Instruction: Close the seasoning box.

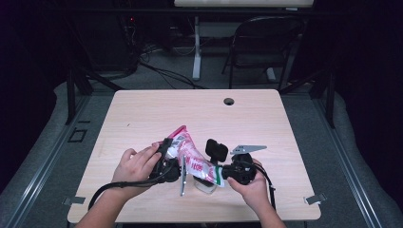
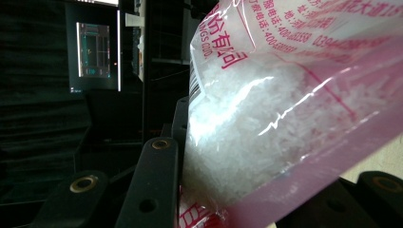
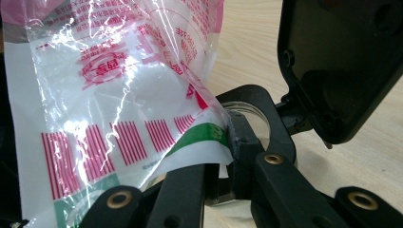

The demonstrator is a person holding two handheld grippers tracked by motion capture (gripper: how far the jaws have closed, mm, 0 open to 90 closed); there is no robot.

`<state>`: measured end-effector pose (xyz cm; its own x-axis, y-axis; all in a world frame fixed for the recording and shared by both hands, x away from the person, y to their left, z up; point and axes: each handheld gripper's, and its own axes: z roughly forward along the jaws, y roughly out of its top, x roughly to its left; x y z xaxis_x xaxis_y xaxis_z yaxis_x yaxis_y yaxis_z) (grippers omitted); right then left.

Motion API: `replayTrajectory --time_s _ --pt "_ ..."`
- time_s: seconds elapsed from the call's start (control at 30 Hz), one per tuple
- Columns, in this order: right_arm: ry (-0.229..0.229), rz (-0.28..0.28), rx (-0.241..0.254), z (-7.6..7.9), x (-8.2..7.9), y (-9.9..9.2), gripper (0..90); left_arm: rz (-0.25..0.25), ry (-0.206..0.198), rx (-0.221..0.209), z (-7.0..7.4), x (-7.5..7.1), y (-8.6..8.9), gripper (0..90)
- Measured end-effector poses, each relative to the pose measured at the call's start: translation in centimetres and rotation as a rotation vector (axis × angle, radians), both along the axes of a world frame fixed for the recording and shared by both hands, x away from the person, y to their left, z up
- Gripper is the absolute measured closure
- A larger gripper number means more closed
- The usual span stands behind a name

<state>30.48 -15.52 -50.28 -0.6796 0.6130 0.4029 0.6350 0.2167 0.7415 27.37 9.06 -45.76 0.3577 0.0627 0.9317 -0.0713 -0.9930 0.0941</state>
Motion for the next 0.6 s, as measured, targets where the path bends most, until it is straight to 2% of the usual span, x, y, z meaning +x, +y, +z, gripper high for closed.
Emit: replayTrajectory --time_s 0.6 --pt "0.009 0.000 -0.002 -0.27 0.12 -0.04 86.2 -0.009 -0.009 0.001 0.19 -0.14 -0.40 72.1"
